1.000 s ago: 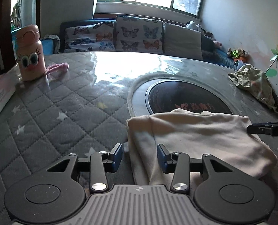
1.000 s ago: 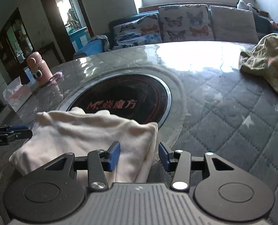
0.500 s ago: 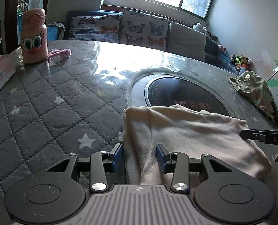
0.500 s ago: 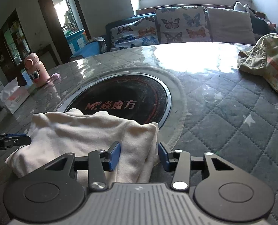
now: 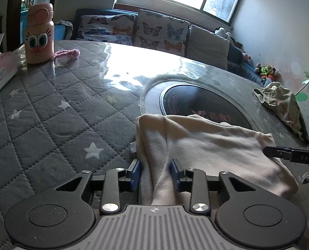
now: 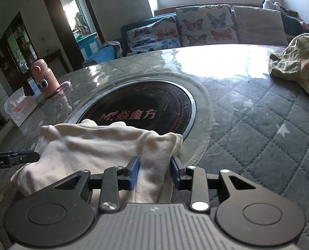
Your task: Fold clothes
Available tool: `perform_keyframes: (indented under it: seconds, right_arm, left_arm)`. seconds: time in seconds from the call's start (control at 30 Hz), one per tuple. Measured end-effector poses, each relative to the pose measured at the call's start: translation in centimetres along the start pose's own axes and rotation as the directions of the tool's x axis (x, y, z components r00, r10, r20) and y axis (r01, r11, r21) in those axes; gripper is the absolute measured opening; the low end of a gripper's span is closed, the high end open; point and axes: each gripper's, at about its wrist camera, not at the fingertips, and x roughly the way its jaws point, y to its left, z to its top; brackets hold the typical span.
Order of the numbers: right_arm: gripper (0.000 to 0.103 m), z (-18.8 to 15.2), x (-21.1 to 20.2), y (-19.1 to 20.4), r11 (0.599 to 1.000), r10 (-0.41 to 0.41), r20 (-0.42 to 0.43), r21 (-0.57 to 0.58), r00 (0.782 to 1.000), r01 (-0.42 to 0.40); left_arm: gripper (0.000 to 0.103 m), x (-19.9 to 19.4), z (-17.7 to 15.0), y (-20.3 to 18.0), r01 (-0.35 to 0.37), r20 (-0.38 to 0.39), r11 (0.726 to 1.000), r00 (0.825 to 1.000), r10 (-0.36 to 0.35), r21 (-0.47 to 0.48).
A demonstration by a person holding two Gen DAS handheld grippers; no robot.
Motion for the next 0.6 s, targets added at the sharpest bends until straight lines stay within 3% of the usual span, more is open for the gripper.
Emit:
perform_keyframes:
  seconds: [0.13,0.3,0.47,0.6]
  right_arm:
    - [0.028,-0.05,0.01,0.09,1.000,0.001,0.001,-0.002,1.000,-0.001]
    - [0.025,-0.07,0.02,0.15,1.000,0.003,0.001,-0.004,1.000,-0.003]
    - [0.021,-0.10,0.00,0.44,1.000,-0.001,0.001,-0.009,1.000,0.001]
    - [0.015,-0.13,-0.23,0.86,1.000,-0.005,0.005,-0.017,1.000,0.006]
  left_arm:
    - [0.022,-0.04,-0.01,-0.20,0.004,0.002,1.000,1.000,-0.004,-0.001]
    - [0.034,-0.03,0.04,-0.16,-0.022,0.004,1.000,1.000,0.022,0.010]
    - [0.034,0.12,0.04,-0.43,-0.031,0.003,0.999,1.000,0.031,0.020]
    - [0.018,0.17,0.02,-0.59,-0.015,0.009,1.000,1.000,0.015,0.019]
